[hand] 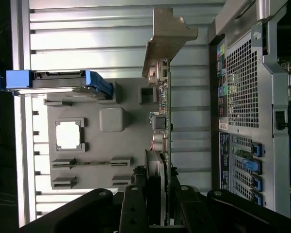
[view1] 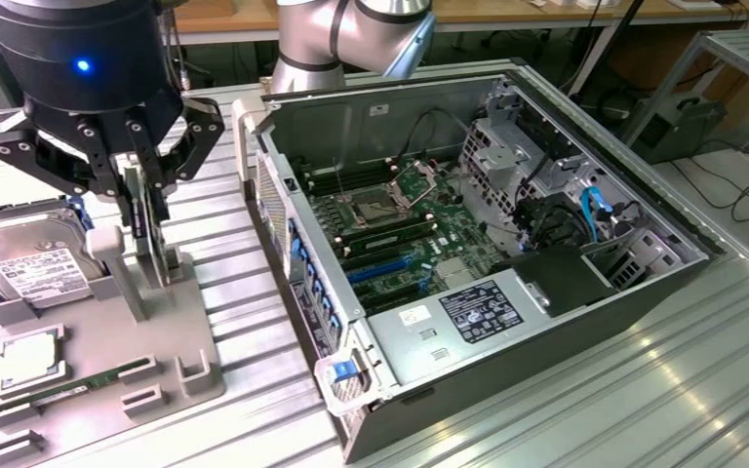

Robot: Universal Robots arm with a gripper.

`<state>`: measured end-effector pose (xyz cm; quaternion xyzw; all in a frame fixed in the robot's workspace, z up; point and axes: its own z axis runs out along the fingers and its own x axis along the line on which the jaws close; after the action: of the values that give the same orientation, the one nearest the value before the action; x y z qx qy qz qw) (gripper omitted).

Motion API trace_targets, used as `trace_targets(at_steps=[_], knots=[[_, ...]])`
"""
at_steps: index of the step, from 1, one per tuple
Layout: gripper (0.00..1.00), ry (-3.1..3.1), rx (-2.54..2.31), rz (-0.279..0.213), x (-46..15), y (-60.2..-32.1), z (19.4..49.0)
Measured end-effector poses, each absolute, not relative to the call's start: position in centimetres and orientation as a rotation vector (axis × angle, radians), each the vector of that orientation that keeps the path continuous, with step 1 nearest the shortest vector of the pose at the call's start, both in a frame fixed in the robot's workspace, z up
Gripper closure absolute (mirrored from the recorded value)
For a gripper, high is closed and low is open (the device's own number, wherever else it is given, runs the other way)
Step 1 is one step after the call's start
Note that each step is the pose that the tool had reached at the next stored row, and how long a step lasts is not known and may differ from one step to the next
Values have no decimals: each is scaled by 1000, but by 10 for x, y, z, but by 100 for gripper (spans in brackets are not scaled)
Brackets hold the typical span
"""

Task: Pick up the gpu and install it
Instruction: 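Pick up the gpu and move the gpu toward the slot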

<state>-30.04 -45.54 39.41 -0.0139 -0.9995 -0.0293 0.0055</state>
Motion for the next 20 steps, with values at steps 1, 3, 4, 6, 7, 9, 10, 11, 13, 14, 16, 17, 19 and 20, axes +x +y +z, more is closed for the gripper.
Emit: trace_targets(at_steps=[1,3,4,6,7,9,10,11,13,14,16,17,19,20], knots=[[72,-3129,-43,-92,-300,-455,396],[72,-3129,-43,-92,-300,-455,401],[72,-3129,-43,-92,-300,-455,402],[72,-3129,-43,-92,-300,-455,406],[72,-3129,-43,-92,-300,-455,407],[72,-3129,-43,-92,-300,-455,410],[72,-3129,-43,-92,-300,-455,412],[72,-3129,-43,-92,-300,-455,413],[72,-3129,-43,-92,-300,-455,415],[72,-3130,-43,-92,-300,-455,416],[72,-3136,-43,-92,-300,-455,417],[72,-3141,-43,-92,-300,-455,417],[72,-3153,-43,-93,-300,-455,417],[72,-3153,-42,-93,-300,-455,419]])
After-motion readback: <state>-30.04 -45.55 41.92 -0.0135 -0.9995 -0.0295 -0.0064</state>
